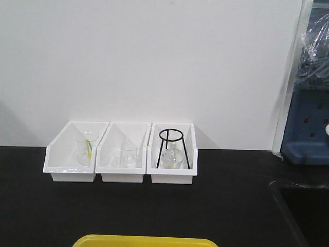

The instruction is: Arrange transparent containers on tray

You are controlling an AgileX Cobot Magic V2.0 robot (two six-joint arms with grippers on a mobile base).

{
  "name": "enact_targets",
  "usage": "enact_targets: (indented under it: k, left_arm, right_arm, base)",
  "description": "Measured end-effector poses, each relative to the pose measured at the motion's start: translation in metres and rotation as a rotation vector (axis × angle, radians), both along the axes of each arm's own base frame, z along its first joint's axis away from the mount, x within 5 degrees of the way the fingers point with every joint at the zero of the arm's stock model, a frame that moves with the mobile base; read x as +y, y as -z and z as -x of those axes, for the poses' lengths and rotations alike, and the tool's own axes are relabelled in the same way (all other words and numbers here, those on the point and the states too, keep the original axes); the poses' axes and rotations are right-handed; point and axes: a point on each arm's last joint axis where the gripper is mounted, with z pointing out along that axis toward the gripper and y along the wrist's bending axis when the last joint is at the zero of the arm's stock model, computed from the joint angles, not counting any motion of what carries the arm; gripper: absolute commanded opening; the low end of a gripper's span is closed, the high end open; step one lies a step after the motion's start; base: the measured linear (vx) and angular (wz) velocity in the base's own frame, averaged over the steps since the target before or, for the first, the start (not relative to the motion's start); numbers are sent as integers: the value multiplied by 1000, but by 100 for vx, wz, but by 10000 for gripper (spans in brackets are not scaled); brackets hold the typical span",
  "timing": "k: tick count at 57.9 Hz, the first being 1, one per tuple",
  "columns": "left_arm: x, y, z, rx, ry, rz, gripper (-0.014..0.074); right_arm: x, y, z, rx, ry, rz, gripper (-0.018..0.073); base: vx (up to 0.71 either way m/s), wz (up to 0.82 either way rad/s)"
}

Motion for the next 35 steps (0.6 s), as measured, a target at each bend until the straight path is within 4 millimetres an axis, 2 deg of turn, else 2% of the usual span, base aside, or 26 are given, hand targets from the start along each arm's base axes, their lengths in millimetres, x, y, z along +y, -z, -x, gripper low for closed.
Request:
enact_targets:
  k: [7, 11, 35]
  left_arm:
    - [0, 0, 0, 0, 0, 0, -8]
    - [0, 0, 0, 0, 0, 0, -8]
    - [0, 1, 0, 7, -1, 0, -8]
  right_arm:
    - [1, 41, 7, -5, -3, -41, -13]
    - [1, 54, 8, -11, -8, -66, -13]
    - [1, 56, 9, -1, -7, -75, -13]
  base:
    - [0, 0]
    - [0, 0]
    - [0, 0]
